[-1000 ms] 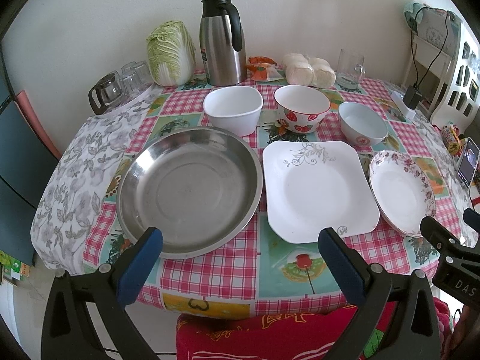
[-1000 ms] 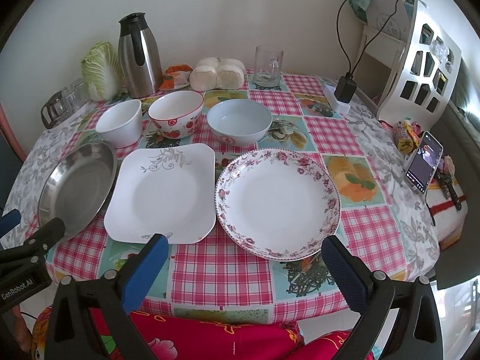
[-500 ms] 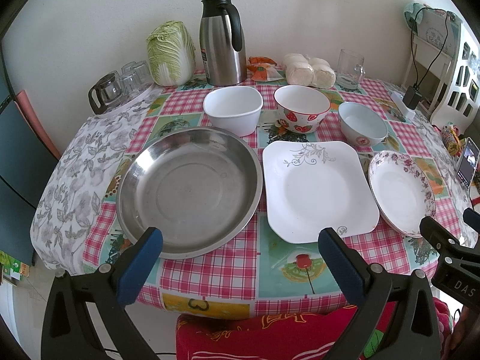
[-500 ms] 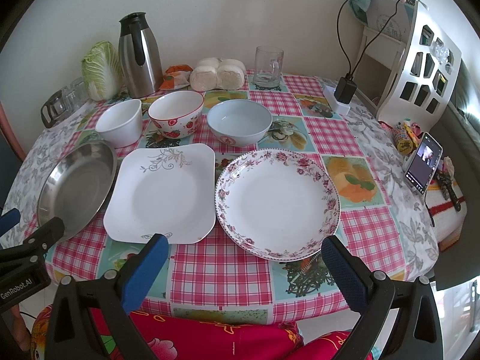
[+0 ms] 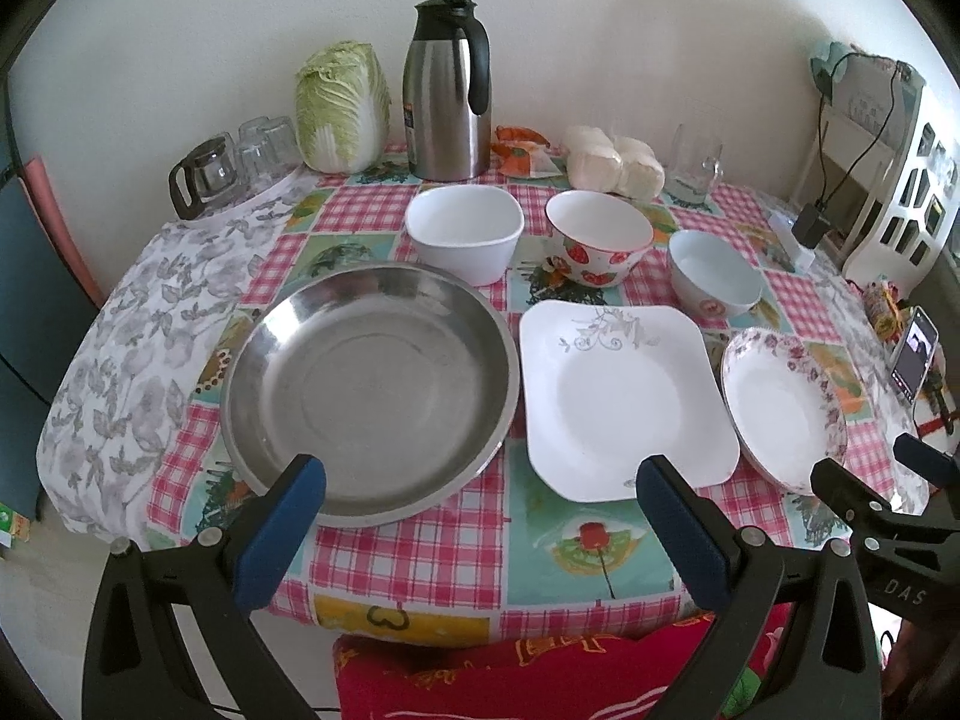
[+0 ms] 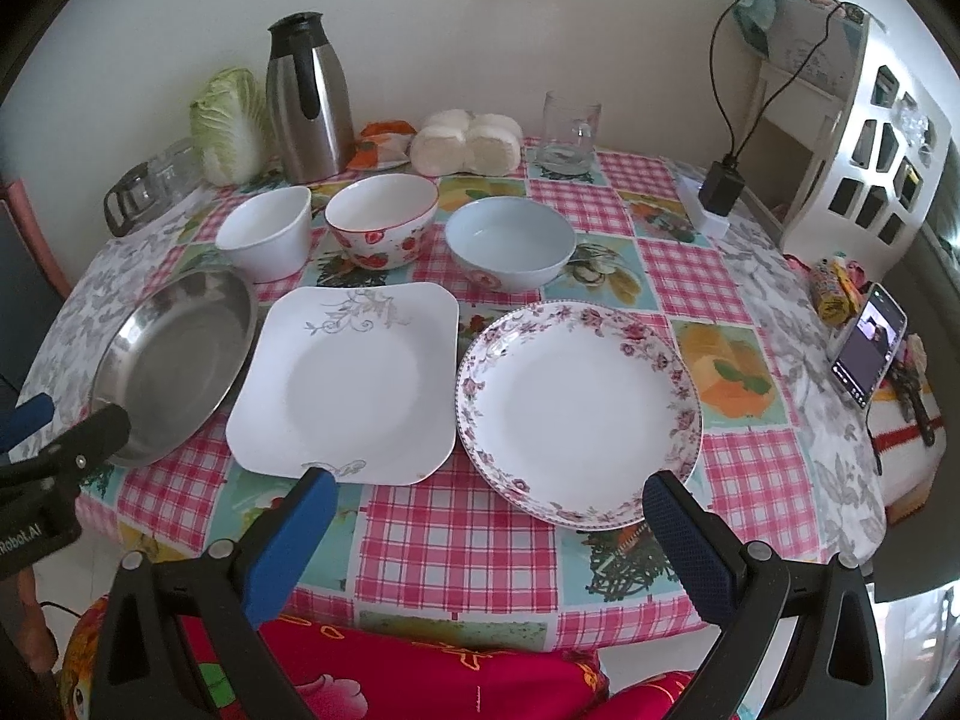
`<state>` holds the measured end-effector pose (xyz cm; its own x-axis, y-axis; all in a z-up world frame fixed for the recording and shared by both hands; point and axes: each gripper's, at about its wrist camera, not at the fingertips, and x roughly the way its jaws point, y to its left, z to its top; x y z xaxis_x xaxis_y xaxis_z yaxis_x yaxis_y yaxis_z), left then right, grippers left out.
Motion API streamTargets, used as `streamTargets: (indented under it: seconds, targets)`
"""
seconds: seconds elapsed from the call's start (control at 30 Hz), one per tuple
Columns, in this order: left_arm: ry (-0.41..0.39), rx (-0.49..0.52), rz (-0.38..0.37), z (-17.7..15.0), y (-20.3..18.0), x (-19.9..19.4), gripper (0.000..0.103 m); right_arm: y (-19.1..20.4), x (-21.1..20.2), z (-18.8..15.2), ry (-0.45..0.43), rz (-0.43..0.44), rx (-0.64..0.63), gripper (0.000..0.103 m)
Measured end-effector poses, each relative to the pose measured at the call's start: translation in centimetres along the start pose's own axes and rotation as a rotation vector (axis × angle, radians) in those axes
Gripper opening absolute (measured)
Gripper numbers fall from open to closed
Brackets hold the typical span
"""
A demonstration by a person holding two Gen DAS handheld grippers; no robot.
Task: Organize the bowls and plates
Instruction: 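Move both grippers to the steel tray rim and close them on it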
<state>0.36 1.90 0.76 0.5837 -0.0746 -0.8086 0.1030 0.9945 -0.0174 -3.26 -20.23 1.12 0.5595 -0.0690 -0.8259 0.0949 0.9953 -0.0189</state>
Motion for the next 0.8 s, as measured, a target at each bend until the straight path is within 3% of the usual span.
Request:
streamTargets:
  seconds: [0.3, 0.5, 0.6, 0.73, 0.8]
  targets:
    - [-0.049, -0.012, -0.003, 1.0, 2.1, 0.3, 0.103, 1.1, 0.0, 2.5, -0.018, 0.052, -0.025, 0.103]
    - [-0.098, -0.083, -0.022, 1.9, 5.5, 1.3, 0.103, 3.6, 0.8, 5.9, -0.038, 0.11, -0.06, 0.103]
    - [-0.141, -0.147, -0.033, 2.4, 7.9, 1.6, 0.103, 5.5, 1.5, 7.3, -0.029, 0.162, -0.075, 0.103]
    - [-0.23, -0.209, 0.007, 2.9, 10.8, 1.5, 0.103, 7.9, 2.7, 9.3, -0.014, 0.251, -0.059, 0.103]
    - [-0.232, -0.213, 0.026, 3.2, 12.0, 1.7, 0.103, 9.5, 3.0, 10.3, -0.027, 0.282, -0.061, 0.103]
